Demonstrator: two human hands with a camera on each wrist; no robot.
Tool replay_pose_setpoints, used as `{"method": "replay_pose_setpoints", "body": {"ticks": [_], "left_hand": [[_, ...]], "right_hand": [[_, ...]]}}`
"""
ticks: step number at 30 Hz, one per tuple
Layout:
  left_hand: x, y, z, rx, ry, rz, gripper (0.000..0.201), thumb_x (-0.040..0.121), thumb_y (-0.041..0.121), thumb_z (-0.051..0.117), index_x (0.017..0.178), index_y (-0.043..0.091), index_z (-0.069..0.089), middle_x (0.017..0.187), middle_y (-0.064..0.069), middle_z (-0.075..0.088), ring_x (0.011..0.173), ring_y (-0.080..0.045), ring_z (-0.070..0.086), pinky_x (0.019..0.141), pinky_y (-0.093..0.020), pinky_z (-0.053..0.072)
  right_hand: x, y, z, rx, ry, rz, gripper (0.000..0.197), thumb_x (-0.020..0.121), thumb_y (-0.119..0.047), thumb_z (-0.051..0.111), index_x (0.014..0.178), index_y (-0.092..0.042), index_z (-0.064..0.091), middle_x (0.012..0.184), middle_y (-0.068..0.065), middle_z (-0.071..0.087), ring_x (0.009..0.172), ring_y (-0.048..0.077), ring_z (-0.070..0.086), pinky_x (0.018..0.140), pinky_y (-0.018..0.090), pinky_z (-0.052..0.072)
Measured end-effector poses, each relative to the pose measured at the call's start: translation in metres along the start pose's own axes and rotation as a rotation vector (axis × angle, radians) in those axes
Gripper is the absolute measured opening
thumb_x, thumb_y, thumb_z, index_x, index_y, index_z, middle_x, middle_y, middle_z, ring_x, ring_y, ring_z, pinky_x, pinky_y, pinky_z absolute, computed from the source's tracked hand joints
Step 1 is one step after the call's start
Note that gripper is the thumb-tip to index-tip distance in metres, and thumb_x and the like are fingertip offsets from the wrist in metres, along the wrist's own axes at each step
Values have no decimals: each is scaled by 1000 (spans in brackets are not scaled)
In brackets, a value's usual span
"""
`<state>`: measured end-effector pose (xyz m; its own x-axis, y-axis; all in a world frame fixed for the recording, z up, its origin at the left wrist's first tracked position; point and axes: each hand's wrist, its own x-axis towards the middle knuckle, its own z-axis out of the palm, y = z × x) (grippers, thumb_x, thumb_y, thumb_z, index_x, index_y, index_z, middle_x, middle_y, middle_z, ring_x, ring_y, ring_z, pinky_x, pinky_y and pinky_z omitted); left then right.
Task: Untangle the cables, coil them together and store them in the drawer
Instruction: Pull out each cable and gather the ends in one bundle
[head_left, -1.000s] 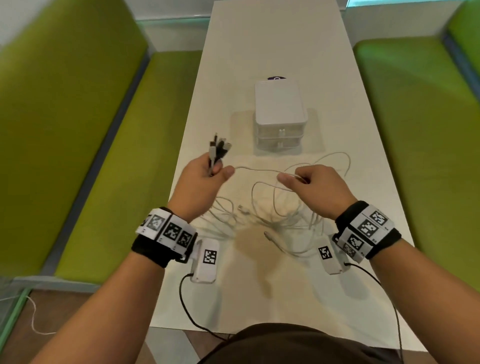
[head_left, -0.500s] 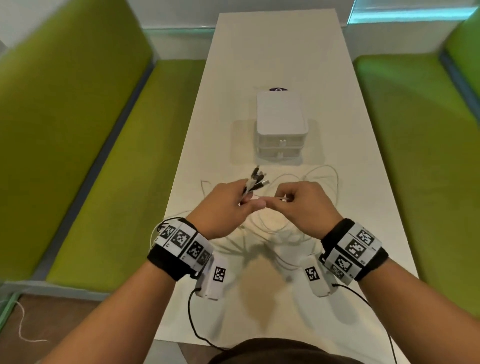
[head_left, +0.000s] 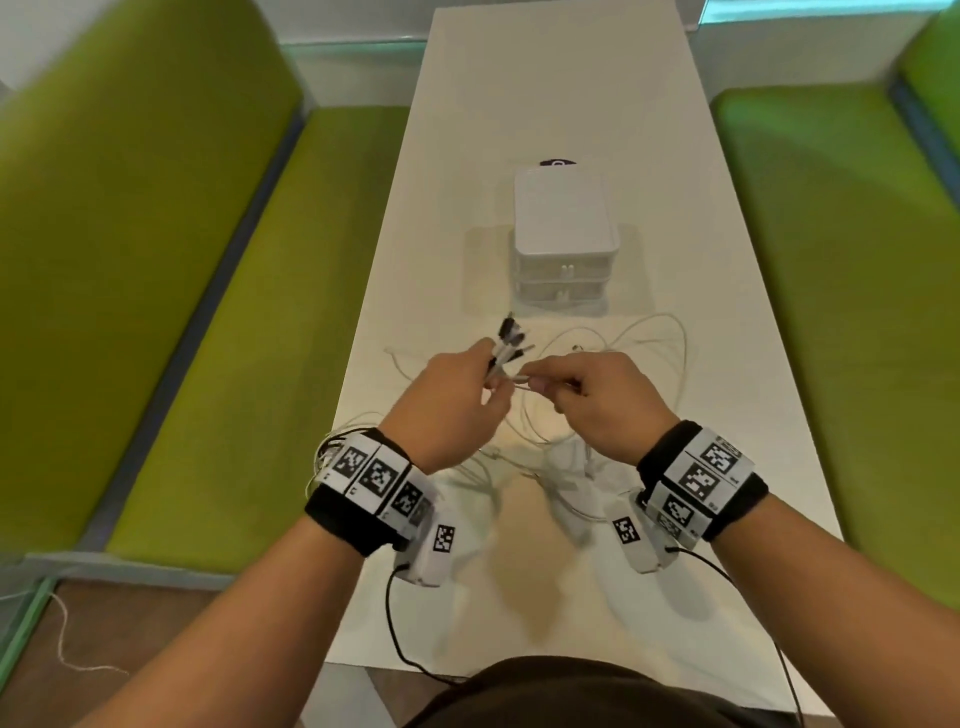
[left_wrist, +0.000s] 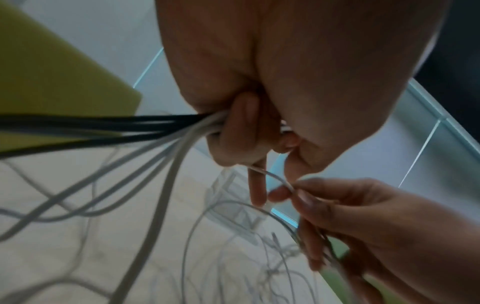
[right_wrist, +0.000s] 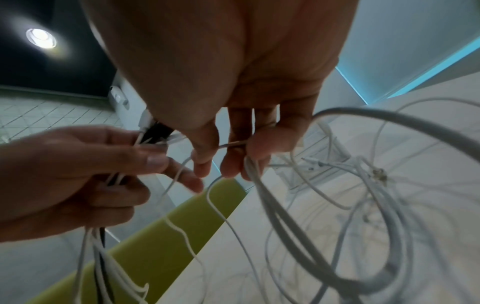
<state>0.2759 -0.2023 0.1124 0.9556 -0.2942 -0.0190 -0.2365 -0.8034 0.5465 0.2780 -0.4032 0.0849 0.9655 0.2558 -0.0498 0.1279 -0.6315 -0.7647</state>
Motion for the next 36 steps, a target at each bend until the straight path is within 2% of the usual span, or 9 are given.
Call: {"method": "replay_pose_setpoints", "body": {"ticks": [8, 11, 13, 16, 18, 24, 28, 32, 36], "left_hand": [[-3, -16, -15, -628, 153, -221, 38, 91, 20, 71, 70, 21, 39, 59, 14, 38, 51, -9, 40, 57, -28, 37], [-8, -27, -23, -781, 177, -282, 41, 88, 22, 70, 66, 29, 37, 60, 7, 37, 45, -9, 32, 49, -25, 30], [-10, -31, -28, -867, 229, -353, 39, 89, 19, 68, 68, 26, 35, 58, 1, 46, 44, -13, 29, 47, -25, 26], [-16, -31, -44, -694, 175, -365, 40, 95, 10, 64, 72, 19, 32, 74, -17, 69, 36, -5, 38, 49, -27, 25], [-22, -33, -57, -553, 94, -344, 38, 94, 10, 66, 73, 16, 35, 81, -28, 68, 36, 2, 44, 50, -29, 27], [-34, -98, -105, 139, 83, -427, 25, 87, 25, 74, 74, 18, 54, 66, -2, 61, 60, -17, 56, 53, -30, 37], [-36, -155, -130, 499, 39, -586, 16, 88, 18, 65, 88, 11, 51, 72, -12, 57, 62, -28, 56, 58, -39, 50], [-34, -164, -126, 643, -54, -575, 14, 89, 15, 61, 93, 11, 48, 78, -11, 57, 70, -31, 57, 63, -39, 50], [-33, -134, -91, 471, -105, -431, 15, 93, 27, 62, 93, 16, 52, 80, -6, 61, 66, -21, 57, 56, -31, 43]], "right_hand": [[0, 4, -9, -175, -20, 128, 19, 84, -59, 69, 91, -41, 70, 93, -17, 68, 90, 3, 61, 80, 35, 53], [-1, 1, -9, -216, -6, 103, 10, 87, -28, 65, 91, -36, 68, 83, -15, 68, 86, 8, 60, 75, 32, 52], [-1, 4, -9, -43, 16, 100, 35, 83, 0, 54, 90, -32, 69, 80, -10, 70, 84, 11, 62, 72, 26, 50], [-2, 11, -15, 89, 37, 114, 35, 88, 1, 59, 93, -30, 75, 89, -13, 74, 86, -2, 64, 73, 11, 45], [-2, 17, -22, 38, 12, 121, 18, 91, -13, 69, 95, -28, 76, 98, -17, 73, 92, -4, 61, 85, 17, 44], [-8, 23, -24, -241, 106, -34, 12, 86, -19, 71, 90, -30, 74, 89, -16, 65, 92, 10, 48, 86, 34, 36], [-11, -1, 24, -215, -308, -78, 20, 88, -38, 73, 101, -23, 75, 87, -9, 67, 79, 8, 58, 76, 29, 47], [-5, -2, 59, -587, -460, 61, 34, 92, -42, 66, 106, -11, 70, 99, 8, 69, 94, 26, 66, 82, 40, 56], [0, 11, 52, -399, -346, 125, 18, 96, -29, 63, 91, -13, 70, 87, 5, 70, 80, 23, 67, 76, 39, 57]]}}
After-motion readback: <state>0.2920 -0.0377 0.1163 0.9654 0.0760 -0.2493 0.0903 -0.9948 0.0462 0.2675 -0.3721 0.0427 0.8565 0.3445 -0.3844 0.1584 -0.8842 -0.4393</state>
